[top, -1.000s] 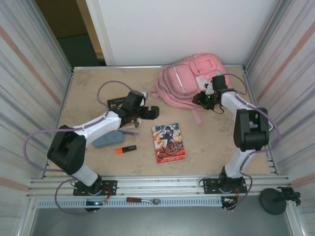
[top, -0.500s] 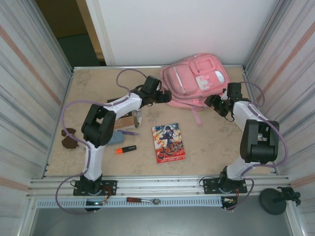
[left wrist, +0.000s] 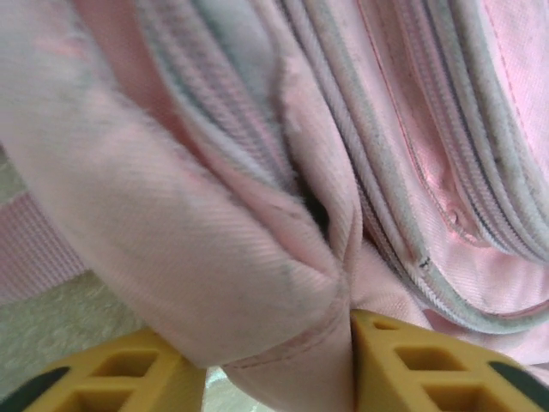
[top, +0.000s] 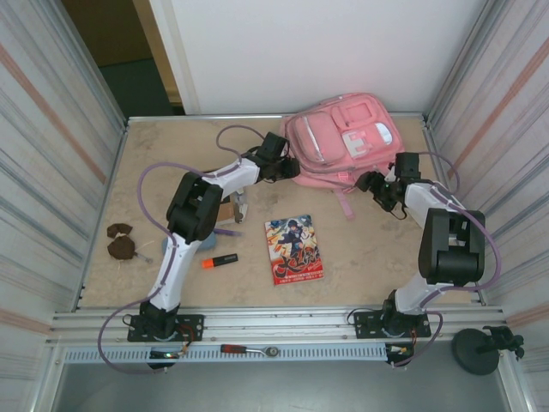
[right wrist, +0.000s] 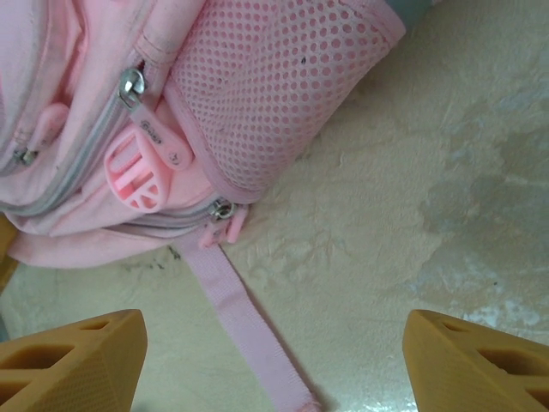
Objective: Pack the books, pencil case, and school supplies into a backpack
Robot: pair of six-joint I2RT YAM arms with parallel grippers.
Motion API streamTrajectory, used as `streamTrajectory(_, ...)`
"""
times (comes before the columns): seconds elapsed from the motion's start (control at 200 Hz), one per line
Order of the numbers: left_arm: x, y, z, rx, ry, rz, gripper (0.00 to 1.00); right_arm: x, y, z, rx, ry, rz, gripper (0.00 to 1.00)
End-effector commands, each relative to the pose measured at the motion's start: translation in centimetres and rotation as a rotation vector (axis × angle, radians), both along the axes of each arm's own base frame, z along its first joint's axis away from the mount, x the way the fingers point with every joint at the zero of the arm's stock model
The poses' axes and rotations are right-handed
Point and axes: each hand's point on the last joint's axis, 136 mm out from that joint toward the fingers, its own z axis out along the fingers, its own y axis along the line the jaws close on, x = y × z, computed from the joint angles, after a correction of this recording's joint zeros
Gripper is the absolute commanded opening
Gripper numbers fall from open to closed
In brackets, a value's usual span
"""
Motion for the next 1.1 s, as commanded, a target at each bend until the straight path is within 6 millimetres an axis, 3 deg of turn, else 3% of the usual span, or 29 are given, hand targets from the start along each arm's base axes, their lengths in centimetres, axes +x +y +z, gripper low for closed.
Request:
streamTrajectory(0.0, 0.0, -0.8, -0.3, -0.074, -0.007, -0.02, 0.34, 0.6, -0.3, 0.3, 0.047, -0.013, -0.043, 0.77)
streamTrajectory(0.185, -0.5, -0.5, 3.0, -0.196, -0.046, -0.076, 0.0, 1.7, -0.3, 0.3, 0.115, 0.002, -0.065, 0.76)
streamTrajectory(0.341, -1.9, 1.1, 6.4, -0.256, -0.071, -0.107, 0.0, 3.3, -0.1, 0.5, 0.183, -0.009, -0.106, 0.74)
streamTrajectory(0.421, -2.6, 1.9, 7.3, -0.276, -0.075, -0.114, 0.0, 4.3, 0.5, 0.3, 0.242, -0.015, -0.132, 0.72)
streamTrajectory(0.461, -2.9, 2.4, 6.6, -0.279, -0.059, -0.112, 0.0, 4.7, 1.0, 0.1, 0.27, -0.014, -0.14, 0.71)
streamTrajectory(0.481, -2.9, 2.6, 8.1, -0.293, -0.082, -0.112, 0.0, 4.8, 1.2, -0.1, 0.28, -0.01, -0.143, 0.71)
streamTrajectory(0.651, -3.2, 4.6, 8.3, -0.312, -0.075, -0.084, 0.0, 4.7, 3.7, -1.7, 0.304, 0.019, -0.152, 0.68)
streamTrajectory(0.777, -3.2, 5.3, 8.2, -0.308, -0.071, -0.085, 0.0, 4.7, 4.3, -2.0, 0.302, -0.002, -0.175, 0.64)
streamTrajectory(0.847, -3.2, 5.6, 8.0, -0.303, -0.067, -0.087, 0.0, 4.8, 4.5, -2.1, 0.298, -0.01, -0.184, 0.55)
streamTrajectory(0.977, -2.5, 6.5, 7.8, -0.279, -0.07, -0.085, 0.0, 4.9, 4.9, -1.3, 0.319, -0.038, -0.192, 0.27)
streamTrajectory(1.092, -1.4, 7.8, 7.9, -0.23, -0.08, -0.082, 0.13, 4.6, 5.6, 0.6, 0.37, -0.08, -0.21, 0.12)
